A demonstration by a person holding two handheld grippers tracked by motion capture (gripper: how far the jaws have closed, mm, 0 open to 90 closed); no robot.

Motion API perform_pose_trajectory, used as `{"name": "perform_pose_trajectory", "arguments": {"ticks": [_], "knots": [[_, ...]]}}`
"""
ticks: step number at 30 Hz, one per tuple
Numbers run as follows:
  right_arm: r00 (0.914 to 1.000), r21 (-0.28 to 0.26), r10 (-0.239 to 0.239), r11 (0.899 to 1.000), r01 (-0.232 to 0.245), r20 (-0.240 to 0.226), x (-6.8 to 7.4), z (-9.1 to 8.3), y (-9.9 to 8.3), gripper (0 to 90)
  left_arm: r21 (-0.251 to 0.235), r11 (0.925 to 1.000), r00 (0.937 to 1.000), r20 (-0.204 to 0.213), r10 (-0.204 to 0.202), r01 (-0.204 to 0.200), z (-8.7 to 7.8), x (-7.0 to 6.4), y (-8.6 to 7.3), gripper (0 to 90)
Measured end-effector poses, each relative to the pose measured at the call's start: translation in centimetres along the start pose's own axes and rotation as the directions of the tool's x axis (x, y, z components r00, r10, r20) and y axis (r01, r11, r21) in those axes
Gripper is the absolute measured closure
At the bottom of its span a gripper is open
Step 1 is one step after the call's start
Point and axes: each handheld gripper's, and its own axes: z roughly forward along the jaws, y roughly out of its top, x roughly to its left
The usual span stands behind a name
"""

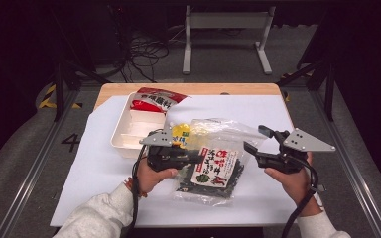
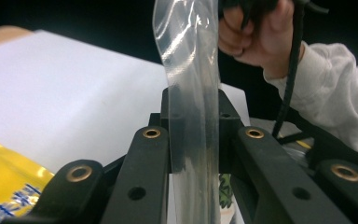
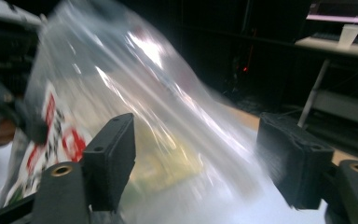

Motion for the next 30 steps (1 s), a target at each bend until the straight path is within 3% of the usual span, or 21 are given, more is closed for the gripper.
{"name": "perform_pose_trajectory", "arguments": {"ticks": [3,8,13,16,26,28,30], "knots": [[0.9991,0.028,0.042,0.999,-0.042,-0.001,-0.7,-0.7,-1.1,25.3,-0.033,0.9992,0.9992,-0.035,0.020,-0.022,-1.1,-0.2,0.5,80.1],[0.9983,0.111,0.052,0.992,-0.054,0.025,-1.1,-1.0,-2.7,25.5,-0.065,0.9954,0.9950,-0.076,0.065,-0.070,-2.8,-0.4,1.2,80.1],[0.9965,0.204,0.075,0.976,-0.081,0.037,-1.1,-0.4,-4.4,25.5,-0.078,0.9907,0.9879,-0.116,0.102,-0.112,-4.3,-0.4,1.7,80.0],[0.9974,0.249,0.064,0.966,-0.070,0.033,-0.6,-0.2,-5.2,25.5,-0.094,0.9876,0.9841,-0.138,0.111,-0.125,-5.2,-0.3,1.8,80.0],[0.9960,0.289,0.084,0.953,-0.089,0.031,-0.2,-0.2,-6.5,25.5,-0.144,0.9770,0.9698,-0.209,0.126,-0.158,-7.6,0.2,2.5,80.0],[0.9946,0.287,0.100,0.952,-0.104,0.028,-0.3,0.0,-6.7,25.4,-0.148,0.9748,0.9656,-0.224,0.131,-0.167,-8.2,0.3,2.7,79.9],[0.9951,0.296,0.095,0.950,-0.098,0.026,-0.1,0.2,-7.0,25.3,-0.158,0.9704,0.9557,-0.260,0.138,-0.183,-9.1,0.3,2.9,79.9]]}}
